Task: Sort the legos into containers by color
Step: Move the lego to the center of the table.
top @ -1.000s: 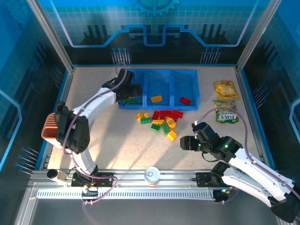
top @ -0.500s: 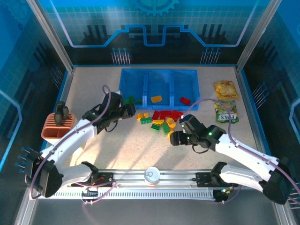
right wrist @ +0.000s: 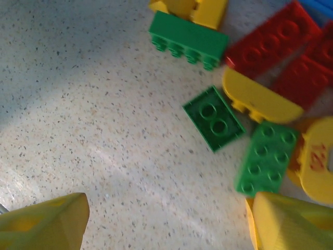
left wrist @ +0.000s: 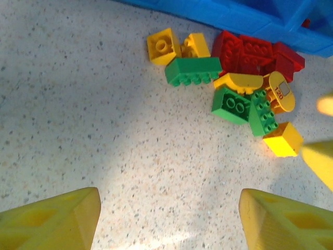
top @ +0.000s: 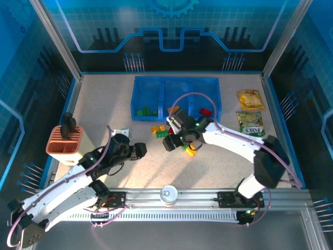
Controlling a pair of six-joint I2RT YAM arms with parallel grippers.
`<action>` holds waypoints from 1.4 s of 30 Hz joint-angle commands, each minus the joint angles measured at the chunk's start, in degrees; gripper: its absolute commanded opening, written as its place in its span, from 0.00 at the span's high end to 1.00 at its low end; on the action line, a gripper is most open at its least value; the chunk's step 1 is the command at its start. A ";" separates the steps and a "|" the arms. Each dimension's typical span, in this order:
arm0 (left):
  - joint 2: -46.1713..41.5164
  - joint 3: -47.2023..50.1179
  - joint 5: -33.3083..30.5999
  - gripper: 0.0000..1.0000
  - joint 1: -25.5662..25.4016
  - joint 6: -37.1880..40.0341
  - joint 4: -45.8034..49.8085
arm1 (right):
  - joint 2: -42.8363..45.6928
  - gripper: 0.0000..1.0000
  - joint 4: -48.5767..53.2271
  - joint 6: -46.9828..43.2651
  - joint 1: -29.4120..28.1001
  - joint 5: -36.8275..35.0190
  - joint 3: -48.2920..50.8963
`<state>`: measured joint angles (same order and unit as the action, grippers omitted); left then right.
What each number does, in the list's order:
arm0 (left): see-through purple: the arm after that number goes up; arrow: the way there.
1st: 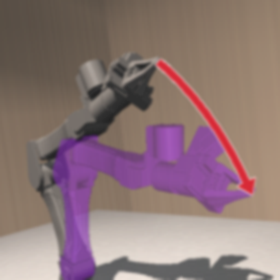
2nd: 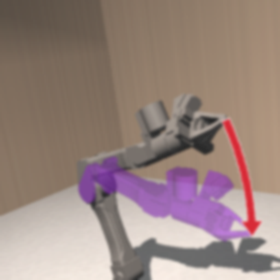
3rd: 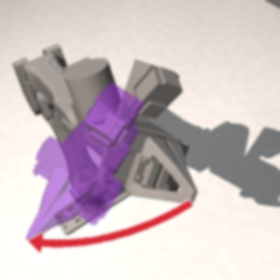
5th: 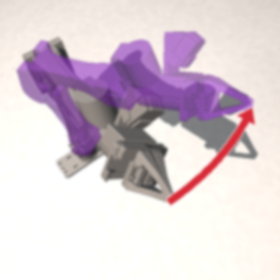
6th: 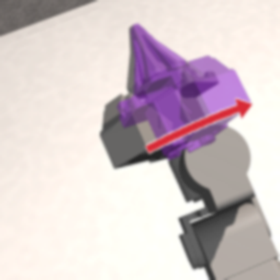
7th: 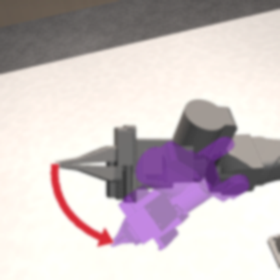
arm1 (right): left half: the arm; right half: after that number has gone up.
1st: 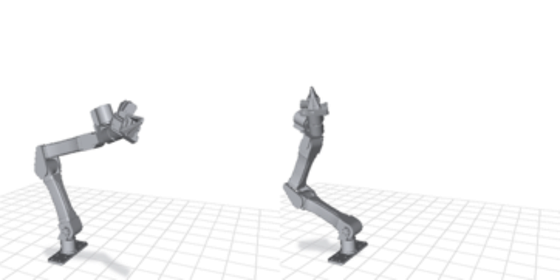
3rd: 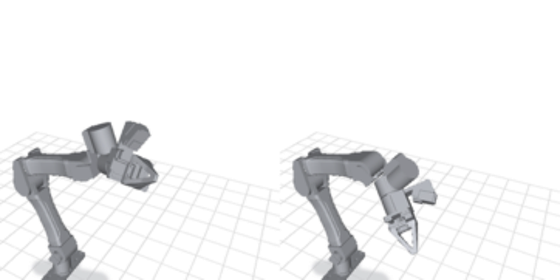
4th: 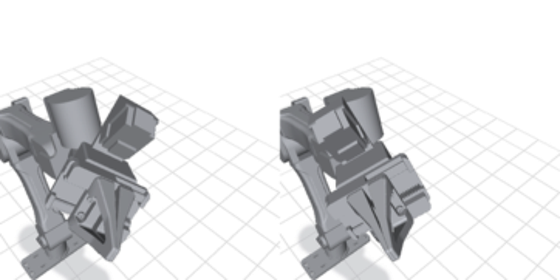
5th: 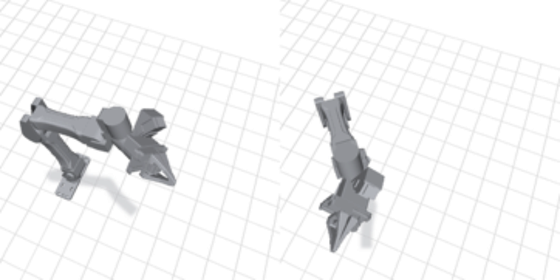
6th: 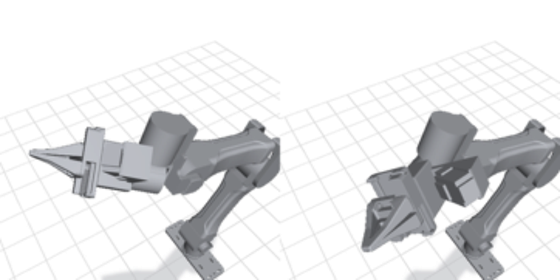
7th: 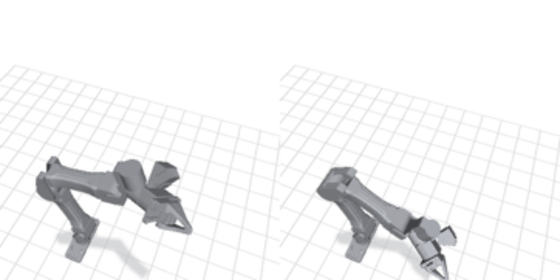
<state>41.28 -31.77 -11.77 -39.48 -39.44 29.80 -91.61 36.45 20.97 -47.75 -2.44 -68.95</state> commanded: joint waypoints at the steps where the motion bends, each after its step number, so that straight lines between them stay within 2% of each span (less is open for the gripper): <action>1: -3.43 1.62 -2.43 0.29 -1.81 -3.08 4.58 | -6.56 0.15 3.61 -7.32 -0.93 2.52 -6.50; 7: -8.69 1.40 -3.10 0.30 -3.08 -3.21 10.18 | -18.13 0.13 9.08 -12.90 -0.94 3.12 -18.44; 13: -11.76 1.77 -3.70 0.30 -3.32 -4.38 12.39 | -25.15 0.10 13.79 -12.21 -0.30 0.46 -26.14; 19: -11.92 2.33 -3.70 0.30 -3.52 -4.68 11.63 | -28.06 0.06 13.81 -7.39 -0.33 -2.26 -27.76; 22: -11.77 2.32 -3.61 0.30 -3.54 -4.55 11.27 | -28.98 0.00 12.91 -4.15 -0.33 -3.54 -28.04; 25: -11.75 2.32 -3.77 0.30 -3.54 -4.45 11.33 | -30.59 0.00 13.60 -1.79 -0.28 -5.67 -29.76; 42: -12.46 3.20 -5.37 0.30 -3.58 -4.77 11.62 | -35.69 0.09 14.60 0.57 -0.94 -8.44 -33.72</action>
<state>29.15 -29.58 -15.86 -42.61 -43.62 40.91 -125.38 49.10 20.45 -47.99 -9.15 -100.95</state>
